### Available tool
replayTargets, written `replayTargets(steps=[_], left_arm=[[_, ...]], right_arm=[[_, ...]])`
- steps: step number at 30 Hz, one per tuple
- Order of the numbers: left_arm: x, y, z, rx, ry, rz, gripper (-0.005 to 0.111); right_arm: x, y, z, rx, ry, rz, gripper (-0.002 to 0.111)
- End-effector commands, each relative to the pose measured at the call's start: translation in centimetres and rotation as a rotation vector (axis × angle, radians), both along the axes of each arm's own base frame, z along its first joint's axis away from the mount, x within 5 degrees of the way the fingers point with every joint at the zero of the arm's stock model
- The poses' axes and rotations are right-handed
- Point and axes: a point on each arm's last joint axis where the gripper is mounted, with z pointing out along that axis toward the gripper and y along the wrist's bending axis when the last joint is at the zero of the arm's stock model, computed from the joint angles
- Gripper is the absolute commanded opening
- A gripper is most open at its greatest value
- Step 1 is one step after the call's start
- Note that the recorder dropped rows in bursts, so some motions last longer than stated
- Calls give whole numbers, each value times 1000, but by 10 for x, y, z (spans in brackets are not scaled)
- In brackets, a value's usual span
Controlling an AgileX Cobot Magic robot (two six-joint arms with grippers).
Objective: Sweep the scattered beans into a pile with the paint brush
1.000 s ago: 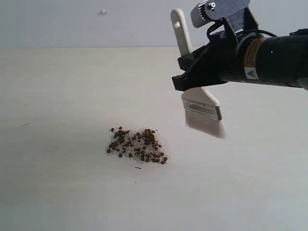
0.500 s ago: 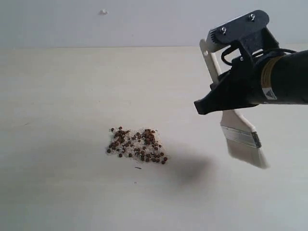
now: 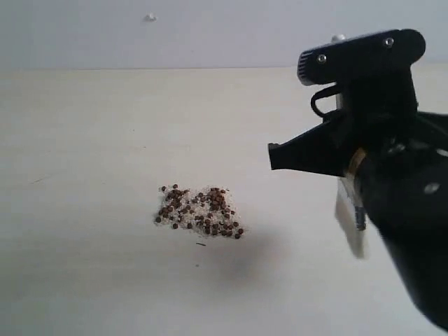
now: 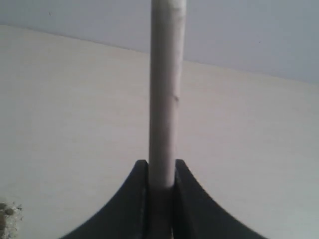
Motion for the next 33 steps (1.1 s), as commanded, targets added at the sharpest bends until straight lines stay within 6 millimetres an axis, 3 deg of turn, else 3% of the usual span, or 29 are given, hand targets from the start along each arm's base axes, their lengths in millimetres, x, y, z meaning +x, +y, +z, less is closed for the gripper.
replayTargets(steps=[1,4,7,12,21,27,33], left_arm=[[0,0,0,-12,-2,-4,0],[0,0,0,-12,-2,-4,0],[0,0,0,-12,-2,-4,0],[0,0,0,-12,-2,-4,0],[0,0,0,-12,-2,-4,0],[0,0,0,-12,-2,-4,0],[0,0,0,-12,-2,-4,0]], right_arm=[[-11,14,-16,-21,-122,-52,0],[-14,38,-47,-116,-52,-47,0],[-9,54,-61,-150,-38,-51,0],[7,96,-78,-144,-48,-48,0],[25,88,-85,-141,-12,-151,0],[32,105,-76,-92,-49,-128,0],[40,124,-79,-76,-76,-106,0]])
